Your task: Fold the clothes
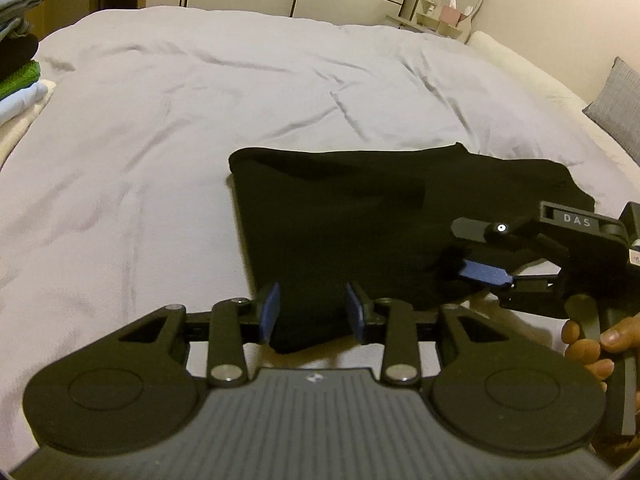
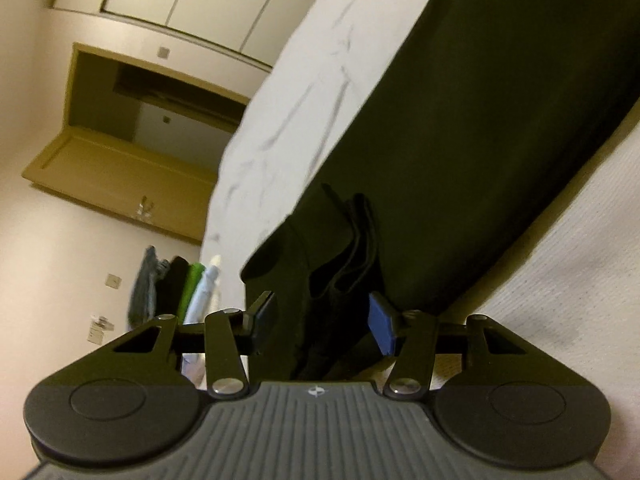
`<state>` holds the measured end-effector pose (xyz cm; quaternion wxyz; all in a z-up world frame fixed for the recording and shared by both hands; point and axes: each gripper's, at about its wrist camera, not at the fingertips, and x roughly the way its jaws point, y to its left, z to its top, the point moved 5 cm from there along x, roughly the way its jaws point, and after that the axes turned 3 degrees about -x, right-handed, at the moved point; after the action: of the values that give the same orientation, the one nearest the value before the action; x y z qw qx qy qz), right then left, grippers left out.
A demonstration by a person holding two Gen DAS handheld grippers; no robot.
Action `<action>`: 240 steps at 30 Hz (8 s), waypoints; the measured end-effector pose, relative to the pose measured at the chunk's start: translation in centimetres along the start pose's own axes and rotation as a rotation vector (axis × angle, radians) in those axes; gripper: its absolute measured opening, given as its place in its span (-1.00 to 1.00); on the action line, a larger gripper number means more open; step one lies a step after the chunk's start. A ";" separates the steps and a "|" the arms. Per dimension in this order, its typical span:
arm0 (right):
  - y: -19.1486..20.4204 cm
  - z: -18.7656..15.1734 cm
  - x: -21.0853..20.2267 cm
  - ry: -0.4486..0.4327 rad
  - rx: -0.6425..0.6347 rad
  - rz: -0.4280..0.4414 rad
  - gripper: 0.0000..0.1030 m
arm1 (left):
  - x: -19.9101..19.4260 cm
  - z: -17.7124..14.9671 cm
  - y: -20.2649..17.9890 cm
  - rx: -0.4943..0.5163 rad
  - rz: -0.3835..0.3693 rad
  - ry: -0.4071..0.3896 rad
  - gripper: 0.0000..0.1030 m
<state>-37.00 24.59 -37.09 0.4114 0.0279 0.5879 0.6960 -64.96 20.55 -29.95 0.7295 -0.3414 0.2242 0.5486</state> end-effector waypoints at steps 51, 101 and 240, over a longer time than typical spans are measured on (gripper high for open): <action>-10.0 18.1 -19.0 -0.385 -0.414 -0.456 -0.87 | 12.6 8.3 -16.4 0.492 -0.128 0.122 -0.17; -17.8 25.3 -26.5 -0.716 -0.425 -0.756 -0.13 | 18.0 7.4 -20.3 0.463 -0.182 0.187 -0.15; -18.1 22.5 -24.4 -0.523 -0.437 -0.832 -0.50 | 26.2 6.4 -39.4 0.722 -0.339 0.141 -0.01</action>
<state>0.63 27.24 -34.57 0.7814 -0.1213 0.2685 0.5501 -19.92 35.74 -34.16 0.8654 -0.1323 0.3926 0.2818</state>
